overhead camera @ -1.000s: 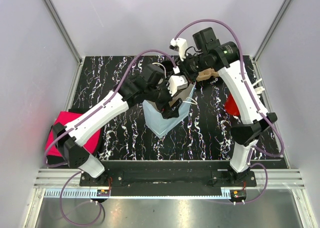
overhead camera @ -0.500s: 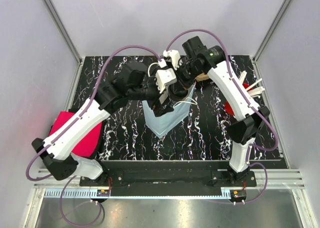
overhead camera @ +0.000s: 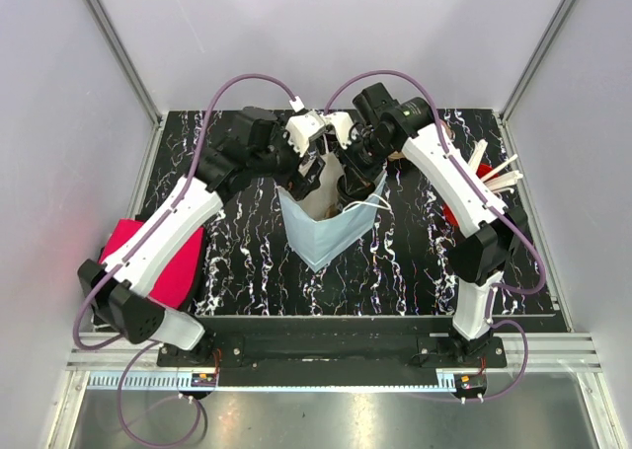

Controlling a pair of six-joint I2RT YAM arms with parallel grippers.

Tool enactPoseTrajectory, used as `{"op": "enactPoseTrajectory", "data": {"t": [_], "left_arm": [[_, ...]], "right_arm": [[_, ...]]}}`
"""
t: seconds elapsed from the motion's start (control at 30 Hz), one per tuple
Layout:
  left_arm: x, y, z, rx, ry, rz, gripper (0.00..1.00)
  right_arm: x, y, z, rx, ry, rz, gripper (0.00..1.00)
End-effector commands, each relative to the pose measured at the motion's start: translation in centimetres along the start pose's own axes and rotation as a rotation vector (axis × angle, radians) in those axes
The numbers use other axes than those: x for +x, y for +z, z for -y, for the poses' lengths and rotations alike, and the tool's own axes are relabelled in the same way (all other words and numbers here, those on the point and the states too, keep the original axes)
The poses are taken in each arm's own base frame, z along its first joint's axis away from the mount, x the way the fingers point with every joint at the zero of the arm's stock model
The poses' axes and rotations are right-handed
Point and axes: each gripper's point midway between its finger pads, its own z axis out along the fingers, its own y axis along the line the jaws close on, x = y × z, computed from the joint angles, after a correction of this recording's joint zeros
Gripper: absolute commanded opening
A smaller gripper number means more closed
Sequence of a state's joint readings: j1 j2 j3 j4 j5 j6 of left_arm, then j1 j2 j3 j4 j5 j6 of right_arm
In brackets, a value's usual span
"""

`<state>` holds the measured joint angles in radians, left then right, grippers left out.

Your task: Pack the takeout coffee

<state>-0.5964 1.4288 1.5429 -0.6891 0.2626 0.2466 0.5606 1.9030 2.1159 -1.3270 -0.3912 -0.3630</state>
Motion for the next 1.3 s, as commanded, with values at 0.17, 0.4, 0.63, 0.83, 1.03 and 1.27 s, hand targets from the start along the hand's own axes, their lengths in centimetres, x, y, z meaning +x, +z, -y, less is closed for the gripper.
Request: {"op": "enactPoseTrajectory", "data": {"t": [0.17, 0.4, 0.63, 0.83, 1.03, 1.27], "left_arm": [[-0.6, 2.8, -3.0, -0.086, -0.033, 0.026, 0.99], [-0.5, 2.6, -4.8, -0.201, -0.092, 0.048, 0.99], [-0.4, 2.2, -5.5, -0.187, -0.119, 0.065, 0.95], [0.6, 2.4, -6.2, -0.194, -0.149, 0.045, 0.82], [0.7, 2.7, -7.0, -0.221, -0.190, 0.046, 0.75], [1.2, 3.2, -7.4, -0.240, -0.229, 0.033, 0.72]], "right_arm": [[0.1, 1.2, 0.6, 0.020, -0.033, -0.021, 0.00], [0.7, 1.8, 1.0, 0.030, -0.030, -0.031, 0.00], [1.0, 1.8, 0.9, 0.032, -0.034, -0.029, 0.00], [1.3, 1.6, 0.8, 0.036, -0.048, -0.026, 0.00], [1.3, 1.1, 0.7, 0.044, -0.061, -0.016, 0.00], [2.3, 1.9, 1.0, 0.043, -0.057, -0.052, 0.00]]}}
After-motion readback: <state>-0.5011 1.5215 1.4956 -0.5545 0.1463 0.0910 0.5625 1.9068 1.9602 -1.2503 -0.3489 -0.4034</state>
